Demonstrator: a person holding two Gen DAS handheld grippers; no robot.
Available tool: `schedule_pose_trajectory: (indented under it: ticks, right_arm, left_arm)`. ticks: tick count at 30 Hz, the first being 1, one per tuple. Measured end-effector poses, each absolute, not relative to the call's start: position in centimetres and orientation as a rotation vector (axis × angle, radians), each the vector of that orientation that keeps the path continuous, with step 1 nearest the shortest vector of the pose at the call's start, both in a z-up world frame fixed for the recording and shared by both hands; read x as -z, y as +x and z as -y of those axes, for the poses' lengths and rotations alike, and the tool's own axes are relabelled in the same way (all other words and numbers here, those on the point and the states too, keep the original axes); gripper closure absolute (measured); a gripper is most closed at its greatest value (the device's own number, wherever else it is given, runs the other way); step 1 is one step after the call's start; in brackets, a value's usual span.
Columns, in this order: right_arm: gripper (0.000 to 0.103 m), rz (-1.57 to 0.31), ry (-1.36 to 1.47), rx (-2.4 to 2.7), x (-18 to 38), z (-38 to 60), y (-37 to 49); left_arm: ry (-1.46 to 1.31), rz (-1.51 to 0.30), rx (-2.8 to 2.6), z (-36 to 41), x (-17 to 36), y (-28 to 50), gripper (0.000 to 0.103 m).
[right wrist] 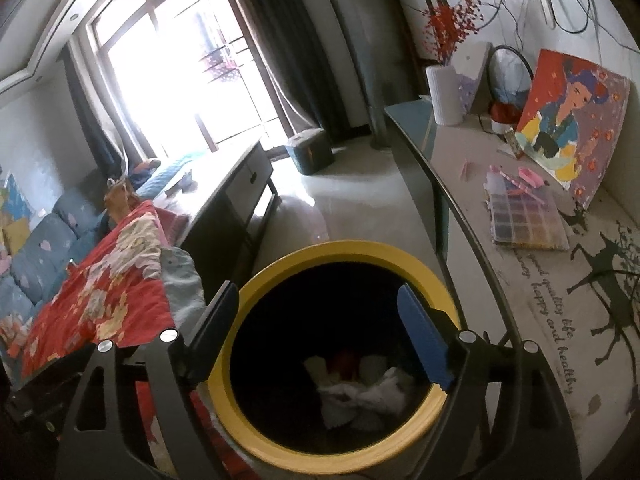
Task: Collect trash
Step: 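Move both tools back over the remaining trash on the bed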
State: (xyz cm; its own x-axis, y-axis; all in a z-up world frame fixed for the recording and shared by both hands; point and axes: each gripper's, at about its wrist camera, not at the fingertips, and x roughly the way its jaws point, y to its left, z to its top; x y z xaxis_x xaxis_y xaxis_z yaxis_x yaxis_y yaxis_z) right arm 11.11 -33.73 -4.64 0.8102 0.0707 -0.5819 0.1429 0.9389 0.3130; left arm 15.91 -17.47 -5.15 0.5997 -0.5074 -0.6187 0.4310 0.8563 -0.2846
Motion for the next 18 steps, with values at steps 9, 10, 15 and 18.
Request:
schedule_pose_trajectory:
  ticks: [9, 10, 15, 18]
  right_arm:
    - [0.023, -0.625, 0.305, 0.010, 3.8, 31.5, 10.3]
    - [0.023, -0.624, 0.299, 0.001, 3.7, 31.2, 10.2]
    - [0.021, -0.611, 0.272, -0.028, 2.7, 29.5, 9.8]
    - [0.021, -0.604, 0.260, -0.048, 2.2, 28.6, 9.6]
  left_arm:
    - [-0.116, -0.713, 0.486, 14.7, 4.2, 14.5, 0.011]
    - [-0.115, -0.707, 0.479, 14.4, 4.1, 14.3, 0.011]
    - [-0.119, -0.686, 0.447, 12.9, 3.5, 13.7, 0.011]
    - [-0.128, -0.670, 0.427, 11.9, 3.1, 13.4, 0.011]
